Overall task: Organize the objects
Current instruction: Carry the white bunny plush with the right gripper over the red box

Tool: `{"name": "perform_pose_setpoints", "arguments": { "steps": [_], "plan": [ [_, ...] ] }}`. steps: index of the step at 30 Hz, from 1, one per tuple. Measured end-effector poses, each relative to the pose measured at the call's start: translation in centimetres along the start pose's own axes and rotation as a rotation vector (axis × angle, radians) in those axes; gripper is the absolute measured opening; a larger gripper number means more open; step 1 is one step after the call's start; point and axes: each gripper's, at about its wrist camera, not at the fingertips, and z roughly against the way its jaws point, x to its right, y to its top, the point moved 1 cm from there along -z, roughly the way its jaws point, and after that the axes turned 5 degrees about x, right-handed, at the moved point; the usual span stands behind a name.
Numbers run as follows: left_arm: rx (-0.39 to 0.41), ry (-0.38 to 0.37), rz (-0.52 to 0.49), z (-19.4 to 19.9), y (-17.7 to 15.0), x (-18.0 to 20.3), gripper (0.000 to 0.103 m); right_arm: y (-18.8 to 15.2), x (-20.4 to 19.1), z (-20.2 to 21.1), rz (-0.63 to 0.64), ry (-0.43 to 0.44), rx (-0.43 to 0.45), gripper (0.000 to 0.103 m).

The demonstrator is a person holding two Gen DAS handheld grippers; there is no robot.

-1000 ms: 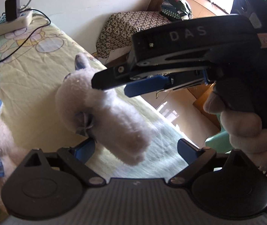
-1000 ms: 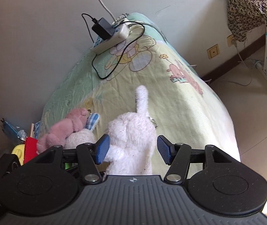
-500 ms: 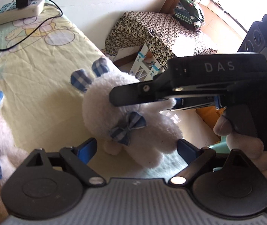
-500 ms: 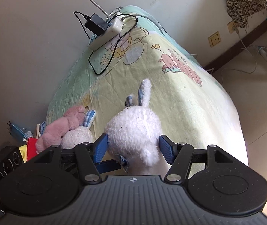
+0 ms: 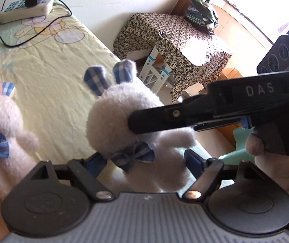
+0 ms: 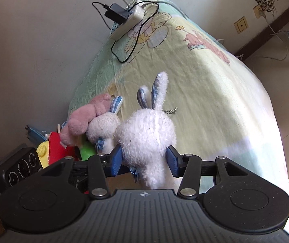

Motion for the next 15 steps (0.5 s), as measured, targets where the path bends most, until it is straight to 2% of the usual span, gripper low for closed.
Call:
{"name": "perform_pose_setpoints", "arguments": {
  "steps": [5, 15],
  "plan": [
    [0.047, 0.026, 0.036, 3.2, -1.6, -0.6, 0.079, -2.0, -2.2, -0.1, 0.053, 0.043, -0.036, 0.048],
    [0.2, 0.126, 0.082, 11.1, -4.0, -0.4, 0.079, -4.3, -7.9, 0.1, 0.183, 0.165, -0.074, 0.048]
  ]
}}
